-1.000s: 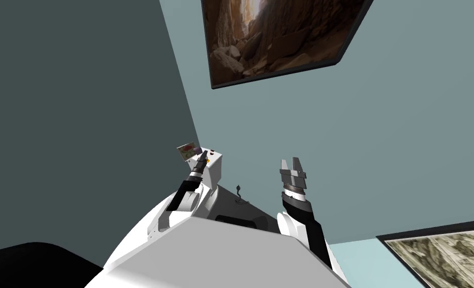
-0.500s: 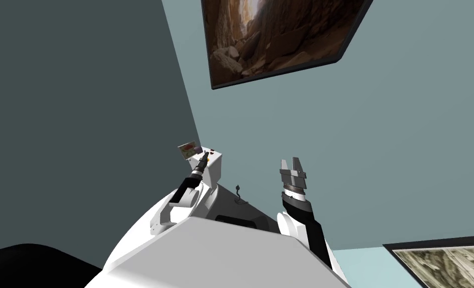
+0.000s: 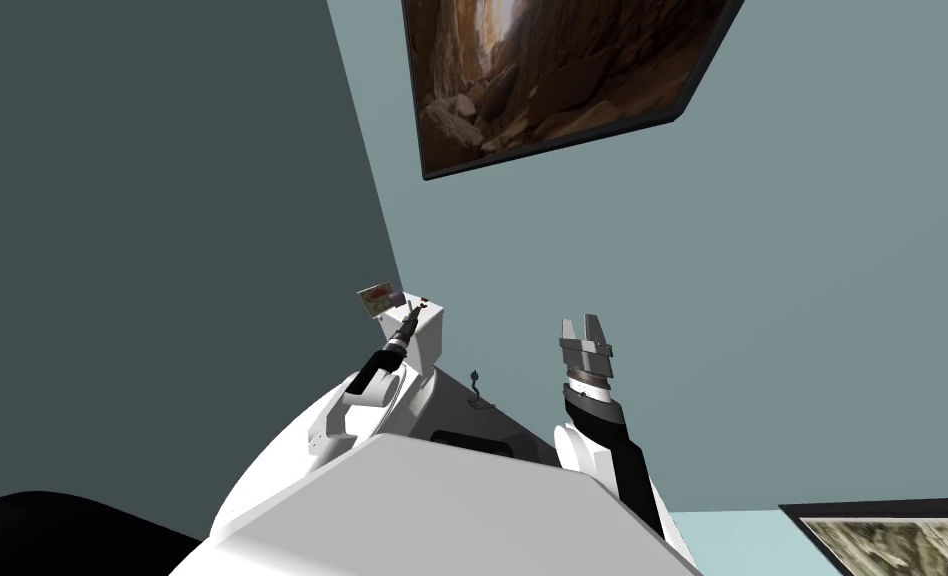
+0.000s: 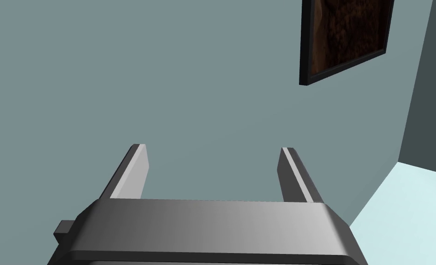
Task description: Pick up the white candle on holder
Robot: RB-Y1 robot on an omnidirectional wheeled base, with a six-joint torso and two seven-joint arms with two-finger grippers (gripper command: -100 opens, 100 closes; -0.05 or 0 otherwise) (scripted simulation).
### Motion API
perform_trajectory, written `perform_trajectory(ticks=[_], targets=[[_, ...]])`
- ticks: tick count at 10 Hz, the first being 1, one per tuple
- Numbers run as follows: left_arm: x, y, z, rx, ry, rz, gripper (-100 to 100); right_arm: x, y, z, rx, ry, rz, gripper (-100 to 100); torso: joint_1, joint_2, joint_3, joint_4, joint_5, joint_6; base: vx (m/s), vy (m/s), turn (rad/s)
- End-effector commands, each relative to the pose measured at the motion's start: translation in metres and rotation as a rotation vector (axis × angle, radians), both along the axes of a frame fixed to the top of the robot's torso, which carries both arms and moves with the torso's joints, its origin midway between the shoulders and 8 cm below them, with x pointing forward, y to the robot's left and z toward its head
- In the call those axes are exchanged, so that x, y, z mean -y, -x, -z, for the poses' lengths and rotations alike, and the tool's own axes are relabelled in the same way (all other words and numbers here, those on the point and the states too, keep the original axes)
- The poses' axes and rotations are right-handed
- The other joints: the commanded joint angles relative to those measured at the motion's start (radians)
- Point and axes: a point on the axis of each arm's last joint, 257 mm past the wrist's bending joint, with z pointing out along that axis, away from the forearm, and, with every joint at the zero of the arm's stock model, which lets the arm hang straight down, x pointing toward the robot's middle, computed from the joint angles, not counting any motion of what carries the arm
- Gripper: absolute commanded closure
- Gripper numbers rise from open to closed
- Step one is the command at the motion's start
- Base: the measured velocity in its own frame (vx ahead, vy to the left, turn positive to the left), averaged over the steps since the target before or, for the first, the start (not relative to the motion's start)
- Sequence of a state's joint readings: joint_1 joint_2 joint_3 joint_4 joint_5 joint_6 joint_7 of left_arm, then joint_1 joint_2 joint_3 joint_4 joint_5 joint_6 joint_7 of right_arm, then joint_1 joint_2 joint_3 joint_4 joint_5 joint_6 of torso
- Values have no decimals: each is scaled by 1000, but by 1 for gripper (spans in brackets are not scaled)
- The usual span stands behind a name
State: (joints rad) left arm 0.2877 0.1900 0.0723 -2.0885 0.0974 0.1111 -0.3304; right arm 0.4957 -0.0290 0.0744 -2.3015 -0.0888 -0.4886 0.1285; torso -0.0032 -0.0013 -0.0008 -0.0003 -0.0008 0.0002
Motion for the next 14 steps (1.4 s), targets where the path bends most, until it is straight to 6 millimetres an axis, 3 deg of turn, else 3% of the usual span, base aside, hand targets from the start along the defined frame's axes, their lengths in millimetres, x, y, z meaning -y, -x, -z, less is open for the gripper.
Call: perform_trajectory(ticks=[1, 9, 14], targets=[[-7, -8, 10, -48, -23, -5, -100, 0, 0, 0, 0, 0, 0, 0, 0, 0, 0, 0, 0, 0, 4, -67, 87], [-27, -28, 57, -258, -83, -18, -100, 0, 0, 0, 0, 0, 0, 0, 1, 0, 0, 0, 0, 0, 5, -44, 34], [-35, -31, 82, -374, -103, -21, -100, 0, 0, 0, 0, 0, 0, 0, 1, 0, 0, 0, 0, 0, 7, -31, 21]])
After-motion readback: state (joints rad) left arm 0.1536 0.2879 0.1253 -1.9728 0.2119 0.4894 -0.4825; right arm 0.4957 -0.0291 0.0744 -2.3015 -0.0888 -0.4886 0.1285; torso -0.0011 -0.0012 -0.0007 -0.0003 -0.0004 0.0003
